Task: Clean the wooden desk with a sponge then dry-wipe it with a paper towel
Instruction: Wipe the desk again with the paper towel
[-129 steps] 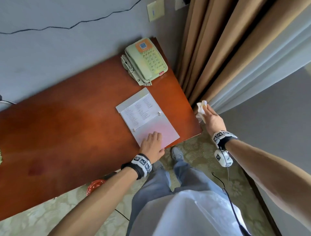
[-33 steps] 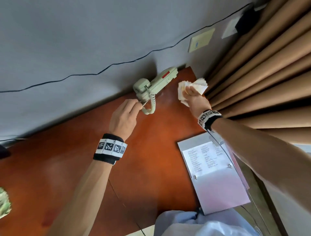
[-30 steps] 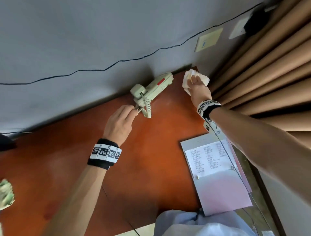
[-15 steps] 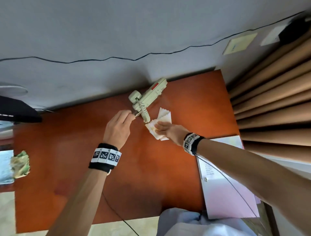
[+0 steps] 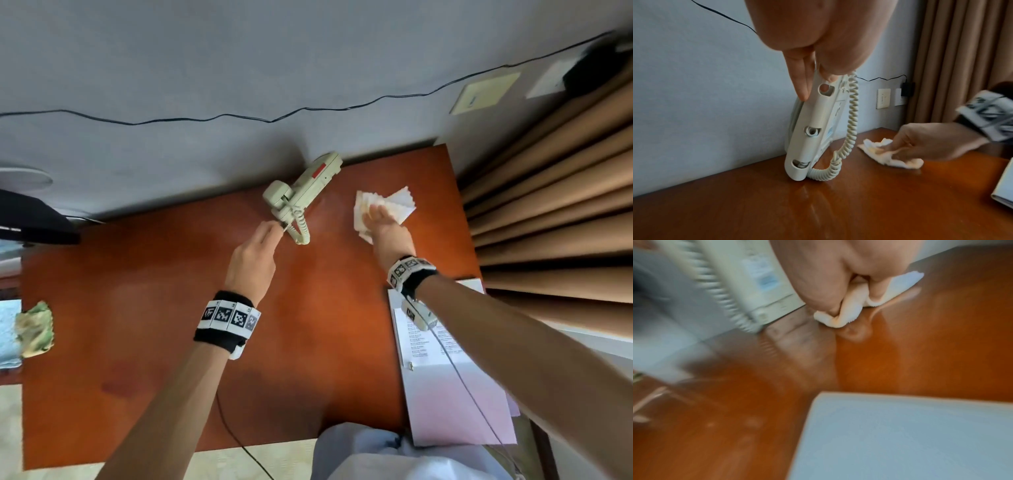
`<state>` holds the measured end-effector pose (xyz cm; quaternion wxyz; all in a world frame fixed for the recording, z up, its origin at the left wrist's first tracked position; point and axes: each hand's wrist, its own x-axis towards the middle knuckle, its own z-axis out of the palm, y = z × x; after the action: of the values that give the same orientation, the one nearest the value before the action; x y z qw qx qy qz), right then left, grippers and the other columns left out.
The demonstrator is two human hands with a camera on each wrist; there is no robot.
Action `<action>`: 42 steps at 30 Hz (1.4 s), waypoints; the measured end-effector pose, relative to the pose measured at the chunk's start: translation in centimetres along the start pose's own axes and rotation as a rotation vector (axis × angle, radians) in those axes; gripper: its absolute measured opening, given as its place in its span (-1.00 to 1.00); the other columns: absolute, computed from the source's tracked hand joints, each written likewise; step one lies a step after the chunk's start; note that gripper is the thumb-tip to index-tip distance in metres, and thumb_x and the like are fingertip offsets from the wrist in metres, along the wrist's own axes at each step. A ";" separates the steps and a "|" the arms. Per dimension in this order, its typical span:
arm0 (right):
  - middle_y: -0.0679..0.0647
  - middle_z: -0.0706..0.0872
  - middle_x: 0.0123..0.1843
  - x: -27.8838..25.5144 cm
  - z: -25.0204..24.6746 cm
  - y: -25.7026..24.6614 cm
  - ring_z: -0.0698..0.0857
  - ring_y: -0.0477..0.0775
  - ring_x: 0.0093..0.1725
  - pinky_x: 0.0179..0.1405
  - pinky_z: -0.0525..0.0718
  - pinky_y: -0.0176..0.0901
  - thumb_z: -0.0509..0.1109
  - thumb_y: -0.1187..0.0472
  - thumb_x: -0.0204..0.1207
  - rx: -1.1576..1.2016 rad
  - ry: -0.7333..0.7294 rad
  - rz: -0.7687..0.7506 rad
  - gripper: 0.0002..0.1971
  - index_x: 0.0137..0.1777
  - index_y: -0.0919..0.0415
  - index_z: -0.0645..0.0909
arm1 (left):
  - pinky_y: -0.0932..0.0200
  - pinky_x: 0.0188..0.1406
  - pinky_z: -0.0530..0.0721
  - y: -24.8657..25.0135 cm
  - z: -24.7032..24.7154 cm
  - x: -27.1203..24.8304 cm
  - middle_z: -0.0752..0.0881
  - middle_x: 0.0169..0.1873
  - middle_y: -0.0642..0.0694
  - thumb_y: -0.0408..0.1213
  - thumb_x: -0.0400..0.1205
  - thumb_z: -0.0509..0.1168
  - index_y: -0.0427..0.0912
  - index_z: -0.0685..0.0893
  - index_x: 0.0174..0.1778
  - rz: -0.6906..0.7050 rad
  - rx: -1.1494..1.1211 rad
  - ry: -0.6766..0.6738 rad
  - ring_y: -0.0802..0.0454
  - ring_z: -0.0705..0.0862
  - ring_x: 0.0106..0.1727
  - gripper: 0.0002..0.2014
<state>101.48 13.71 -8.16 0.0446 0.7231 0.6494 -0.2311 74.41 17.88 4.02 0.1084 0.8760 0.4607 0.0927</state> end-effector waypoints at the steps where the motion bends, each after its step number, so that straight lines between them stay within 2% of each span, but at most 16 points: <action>1: 0.00 -0.10 0.78 -1.6 1.3 -0.8 0.05 0.03 0.74 0.54 0.47 -0.03 0.10 0.64 0.50 0.046 -0.047 -0.044 -0.11 0.75 -0.01 -0.02 | -0.07 -0.36 0.83 0.5 0.1 0.3 0.72 0.20 -0.16 -0.73 0.50 0.30 -0.30 0.63 0.08 0.008 0.001 -0.008 -0.25 0.76 -0.34 -0.67; 3: -0.08 -0.05 0.78 -3.6 2.7 -1.3 0.03 -0.04 0.74 0.53 0.48 -0.06 0.12 0.69 0.46 0.117 -0.059 -0.088 -0.10 0.73 -0.01 0.11 | -0.11 -0.33 0.84 1.5 0.5 1.0 0.72 0.20 -0.18 -0.75 0.44 0.28 -0.30 0.65 0.13 0.034 0.022 -0.035 -0.28 0.77 -0.31 -0.59; 5: -0.08 0.04 0.77 -5.3 2.6 -1.0 0.03 -0.03 0.74 0.50 0.51 -0.04 0.22 0.67 0.44 0.189 -0.033 -0.071 -0.20 0.64 0.04 0.32 | -0.14 -0.23 0.85 2.7 0.8 1.8 0.72 0.20 -0.21 -0.73 0.42 0.26 -0.31 0.66 0.17 0.075 0.043 -0.080 -0.31 0.80 -0.16 -0.56; 8: -0.05 0.30 0.68 -7.8 2.3 0.4 0.24 0.08 0.70 0.27 0.71 0.04 0.34 0.57 0.43 0.309 0.064 -0.018 -0.39 0.40 0.02 0.53 | -0.08 -0.24 0.86 5.0 1.4 3.1 0.73 0.16 -0.20 -0.67 0.44 0.24 -0.32 0.69 0.18 0.158 0.067 -0.118 -0.26 0.81 -0.13 -0.59; 11: -0.10 0.41 0.57 -10.3 2.9 1.7 0.41 0.05 0.57 0.02 0.79 0.04 0.39 0.44 0.48 0.336 0.145 -0.037 -0.52 0.31 -0.03 0.55 | -0.05 -0.32 0.85 7.8 2.2 4.5 0.72 0.10 -0.20 -0.69 0.39 0.31 -0.32 0.71 0.13 0.257 0.095 -0.154 -0.24 0.79 -0.02 -0.59; 13: -0.11 0.38 0.58 -12.2 3.5 2.1 0.39 0.04 0.58 0.05 0.77 0.04 0.33 0.44 0.47 0.344 0.122 -0.053 -0.51 0.33 -0.04 0.53 | -0.08 -0.41 0.84 9.5 3.1 5.9 0.70 0.10 -0.20 -0.70 0.37 0.35 -0.31 0.70 0.13 0.325 0.135 -0.176 -0.28 0.77 0.04 -0.58; 16: -0.12 0.33 0.62 -15.1 4.2 2.6 0.32 0.03 0.63 0.20 0.73 0.02 0.10 0.33 0.54 0.346 0.113 -0.072 -0.52 0.42 -0.04 0.49 | -0.08 -0.47 0.81 12.0 4.7 8.2 0.68 0.13 -0.23 -0.70 0.39 0.36 -0.31 0.68 0.14 0.429 0.201 -0.238 -0.35 0.74 0.16 -0.58; 19: -0.17 0.29 0.65 -17.4 4.6 3.0 0.29 -0.04 0.65 0.12 0.77 -0.02 0.00 0.24 0.54 0.376 0.102 -0.054 -0.50 0.44 -0.06 0.48 | 0.02 -0.46 0.78 13.6 7.0 10.3 0.71 0.12 -0.25 -0.68 0.44 0.28 -0.29 0.69 0.19 0.510 0.301 -0.294 -0.36 0.69 0.33 -0.58; 21: -0.15 0.32 0.67 -18.5 4.8 3.2 0.32 -0.01 0.66 0.14 0.77 0.00 0.09 0.29 0.53 0.395 0.123 -0.017 -0.47 0.47 -0.07 0.49 | 0.05 -0.43 0.79 14.4 8.3 11.0 0.74 0.07 -0.24 -0.68 0.42 0.36 -0.28 0.71 0.22 0.537 0.346 -0.348 -0.30 0.71 0.33 -0.54; 24: -0.09 0.41 0.65 -19.6 4.4 3.4 0.39 0.08 0.63 0.18 0.77 0.08 0.35 0.44 0.45 0.445 0.144 0.015 -0.39 0.48 -0.04 0.54 | 0.09 -0.36 0.81 15.8 9.8 10.9 0.80 0.00 -0.19 -0.60 0.19 0.58 -0.24 0.80 0.07 0.544 0.480 -0.427 -0.23 0.77 0.20 -0.49; 28: -0.07 0.42 0.64 -20.2 3.6 3.1 0.39 0.10 0.63 0.14 0.78 0.12 0.37 0.48 0.44 0.423 0.125 0.015 -0.36 0.49 -0.01 0.54 | -0.01 -0.17 0.81 16.8 11.2 8.8 0.84 -0.16 -0.10 -0.52 0.24 0.55 -0.19 0.81 -0.08 0.570 0.576 -0.516 -0.35 0.69 0.35 -0.66; 31: -0.11 0.40 0.64 -20.0 3.2 2.7 0.35 0.04 0.65 0.09 0.80 0.06 0.31 0.47 0.47 0.418 0.100 0.000 -0.39 0.49 -0.03 0.52 | 0.03 0.08 0.70 17.3 12.0 6.5 0.83 -0.01 0.02 -0.37 0.51 0.38 -0.08 0.78 0.10 0.648 0.670 -0.550 -0.28 0.63 0.45 -0.74; 35: -0.11 0.31 0.70 -19.5 4.3 1.6 0.27 0.03 0.69 0.21 0.73 0.03 0.31 0.52 0.46 0.375 0.028 -0.020 -0.31 0.55 -0.06 0.48 | -0.09 0.46 0.47 16.6 13.2 5.0 0.68 0.35 -0.09 -0.46 0.72 0.14 -0.20 0.56 0.45 0.695 0.740 -0.584 -0.33 0.26 0.70 -0.62; 38: -0.06 0.36 0.68 -19.4 5.3 1.1 0.32 0.06 0.67 0.20 0.76 0.05 0.36 0.53 0.44 0.364 0.011 -0.013 -0.31 0.53 -0.03 0.51 | -0.08 0.46 0.48 16.2 13.3 5.1 0.62 0.40 -0.12 -0.50 0.71 0.16 -0.23 0.52 0.49 0.697 0.635 -0.584 -0.30 0.20 0.72 -0.60; 40: -0.04 0.31 0.70 -19.1 5.7 0.6 0.27 0.05 0.69 0.27 0.72 0.05 0.34 0.57 0.42 0.338 -0.016 -0.026 -0.26 0.58 0.00 0.47 | 0.00 0.31 0.64 15.3 12.7 5.3 0.61 0.40 -0.08 -0.50 0.65 0.30 -0.19 0.56 0.47 0.677 0.433 -0.533 -0.21 0.38 0.64 -0.56; 42: -0.06 0.24 0.73 -18.6 6.1 0.2 0.21 0.02 0.71 0.32 0.69 0.03 0.33 0.59 0.40 0.316 -0.031 -0.035 -0.20 0.61 0.00 0.41 | 0.02 0.15 0.76 13.7 11.9 5.4 0.59 0.47 -0.07 -0.51 0.56 0.43 -0.16 0.58 0.50 0.583 0.180 -0.432 -0.11 0.58 0.47 -0.44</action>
<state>99.05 -5.63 -6.32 -0.0637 0.7059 0.6168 -0.3422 91.35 13.54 -3.29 0.0945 0.9758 0.1650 -0.1082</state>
